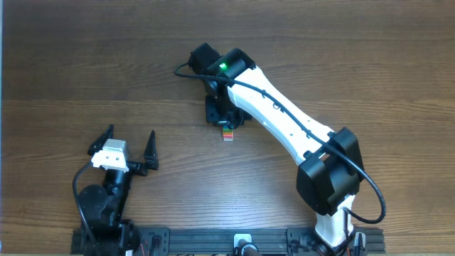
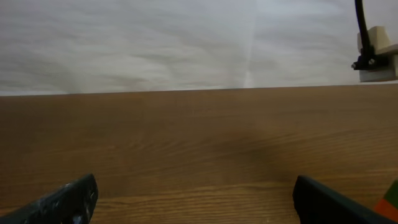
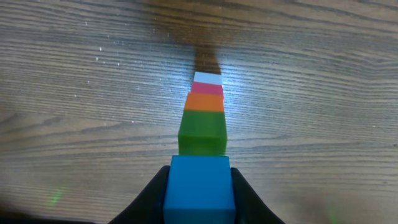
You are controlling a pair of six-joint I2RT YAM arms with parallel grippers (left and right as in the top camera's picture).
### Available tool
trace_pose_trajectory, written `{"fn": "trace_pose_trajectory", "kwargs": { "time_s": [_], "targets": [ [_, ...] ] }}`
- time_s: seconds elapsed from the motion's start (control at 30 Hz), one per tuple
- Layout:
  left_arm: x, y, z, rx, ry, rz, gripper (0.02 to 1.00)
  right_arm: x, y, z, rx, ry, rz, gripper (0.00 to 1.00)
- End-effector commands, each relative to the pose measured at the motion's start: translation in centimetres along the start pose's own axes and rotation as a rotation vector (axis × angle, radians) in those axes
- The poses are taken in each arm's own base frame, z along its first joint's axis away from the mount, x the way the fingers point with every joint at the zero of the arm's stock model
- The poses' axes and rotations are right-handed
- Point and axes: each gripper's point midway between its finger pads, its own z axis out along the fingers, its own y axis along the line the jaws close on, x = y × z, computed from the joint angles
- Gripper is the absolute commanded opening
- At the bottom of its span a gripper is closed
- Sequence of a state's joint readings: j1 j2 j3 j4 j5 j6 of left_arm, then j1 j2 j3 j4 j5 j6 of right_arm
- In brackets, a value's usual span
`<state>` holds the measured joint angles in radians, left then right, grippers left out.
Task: Stack Cubes
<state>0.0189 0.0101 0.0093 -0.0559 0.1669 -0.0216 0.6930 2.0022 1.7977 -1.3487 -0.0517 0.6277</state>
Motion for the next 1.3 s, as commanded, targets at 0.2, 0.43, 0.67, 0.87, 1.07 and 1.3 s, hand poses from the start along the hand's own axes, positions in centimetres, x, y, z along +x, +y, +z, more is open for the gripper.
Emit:
{"fn": "trace_pose_trajectory", "kwargs": {
  "time_s": [0.2,0.43,0.67,0.87,1.07,1.3],
  "targets": [
    [0.1,0.0,0.0,0.001,0.0,0.015,1.0,0.3,0.2,0.9,0.005,0.02,-0.008,0.235],
    [0.1,0.0,0.0,0.001,0.0,0.015,1.0,0.4,0.2,1.5,0.007,0.022,-0.008,0.24],
    [0.1,0.0,0.0,0.001,0.001,0.015,1.0,0.3,0.2,1.6,0.005,0.02,-0.008,0.237],
    [0.1,0.0,0.0,0.001,0.0,0.015,1.0,0.4,0.2,1.6,0.006,0.021,-0.011,0.242],
    [0.1,0.0,0.0,0.001,0.001,0.015,1.0,0.3,0.2,1.9,0.004,0.019,-0.012,0.24],
    [0.1,0.0,0.0,0.001,0.001,0.015,0.998,0.3,0.1,2.0,0.005,0.021,-0.01,0.242]
  ]
}}
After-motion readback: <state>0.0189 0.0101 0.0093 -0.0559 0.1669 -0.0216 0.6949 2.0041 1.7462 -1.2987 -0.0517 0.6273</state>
